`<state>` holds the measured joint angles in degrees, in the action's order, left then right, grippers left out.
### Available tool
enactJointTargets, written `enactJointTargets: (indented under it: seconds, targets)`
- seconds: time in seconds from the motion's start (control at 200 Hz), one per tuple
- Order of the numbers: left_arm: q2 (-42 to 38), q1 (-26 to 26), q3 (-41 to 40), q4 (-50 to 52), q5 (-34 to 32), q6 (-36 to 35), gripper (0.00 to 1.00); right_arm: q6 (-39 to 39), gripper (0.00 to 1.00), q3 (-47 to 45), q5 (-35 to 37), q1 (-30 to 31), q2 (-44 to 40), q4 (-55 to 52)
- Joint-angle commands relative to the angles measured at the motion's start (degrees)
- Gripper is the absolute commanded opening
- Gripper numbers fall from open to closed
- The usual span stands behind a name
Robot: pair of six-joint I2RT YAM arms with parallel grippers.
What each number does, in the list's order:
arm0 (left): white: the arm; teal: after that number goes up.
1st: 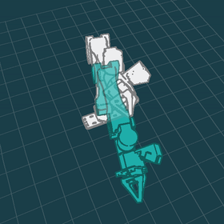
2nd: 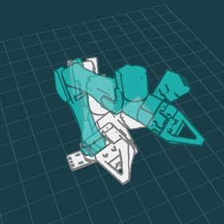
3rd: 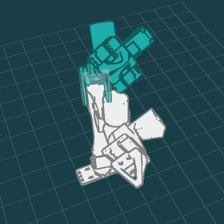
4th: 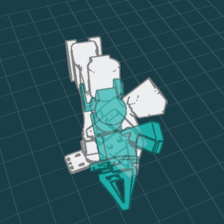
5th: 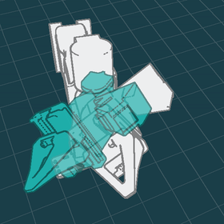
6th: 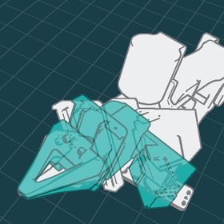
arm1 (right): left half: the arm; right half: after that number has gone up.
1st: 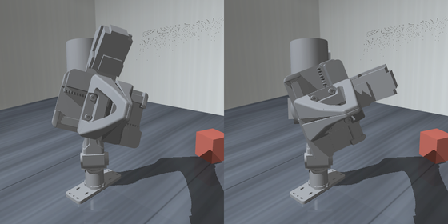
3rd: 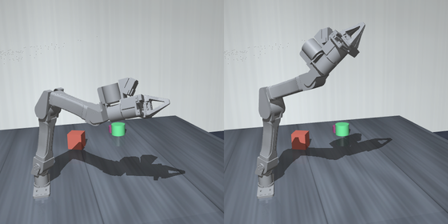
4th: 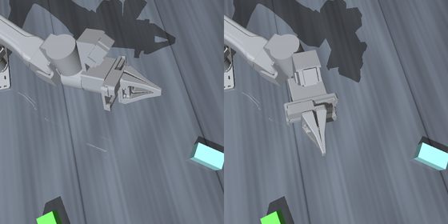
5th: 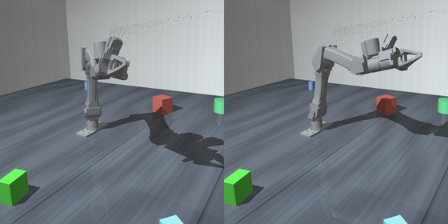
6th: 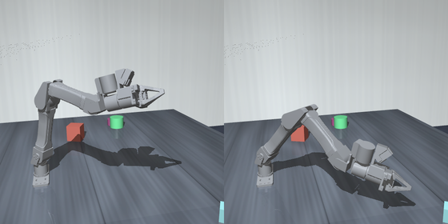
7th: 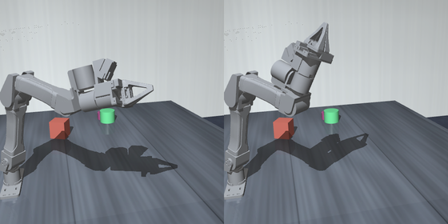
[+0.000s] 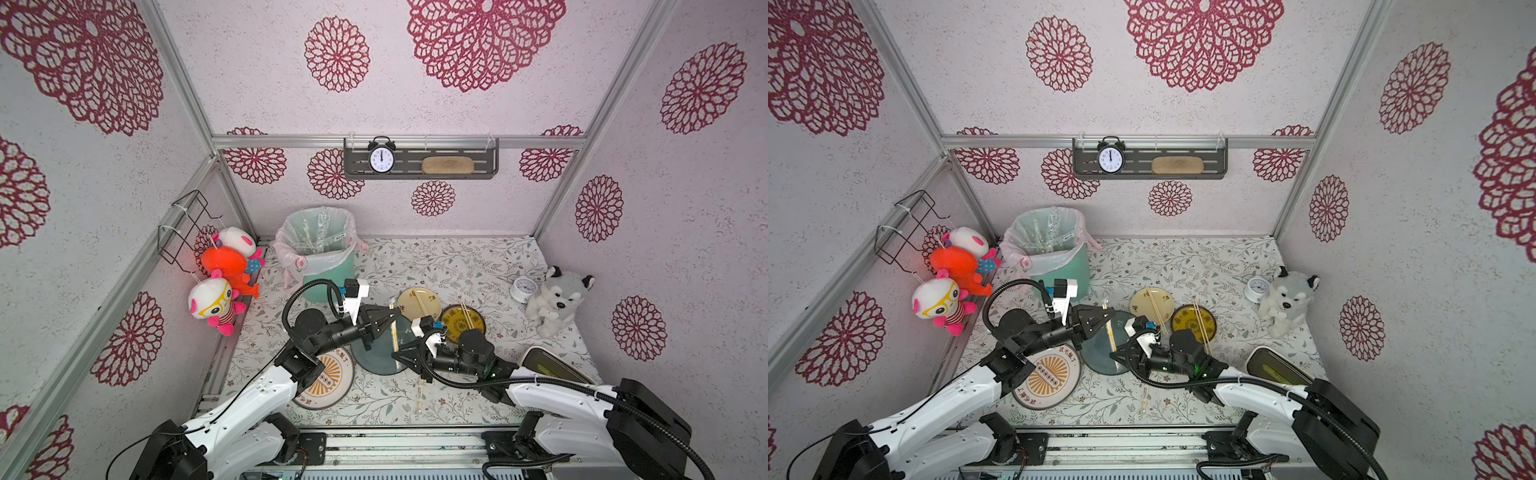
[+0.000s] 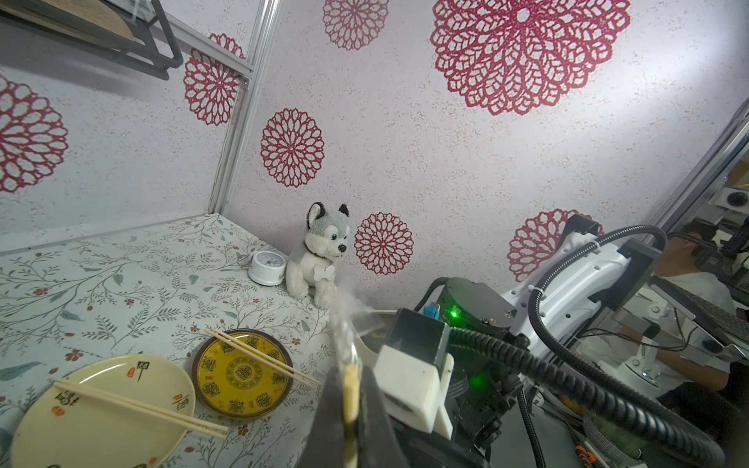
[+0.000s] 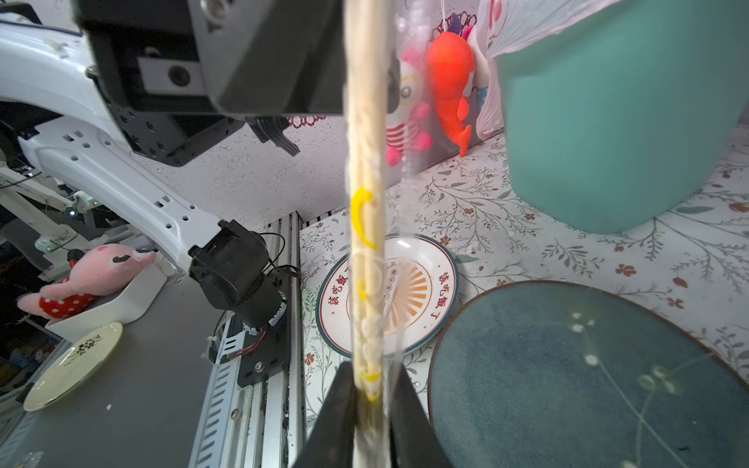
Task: Remove the packaging of disposable chopsticks
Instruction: Remove the packet bag from the disposable chopsticks.
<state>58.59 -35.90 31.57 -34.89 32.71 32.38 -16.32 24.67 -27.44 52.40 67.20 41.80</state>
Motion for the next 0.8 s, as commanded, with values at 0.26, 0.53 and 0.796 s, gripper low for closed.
enactJointTargets:
  seconds: [0.26,0.53,0.796]
  targets:
    - [-1.3,0.2,1.3,0.0,1.0,-2.8,0.06,0.5,0.0,-1.5,0.2,-0.1,-0.4,4.0]
    - [-0.9,1.8,1.5,-2.6,0.4,-2.4,0.54,2.0,0.0,-1.0,-2.2,0.0,0.7,4.6]
    - [0.6,2.1,2.2,-3.5,2.8,-2.1,0.09,3.0,0.0,-0.6,-0.8,0.0,0.7,3.6]
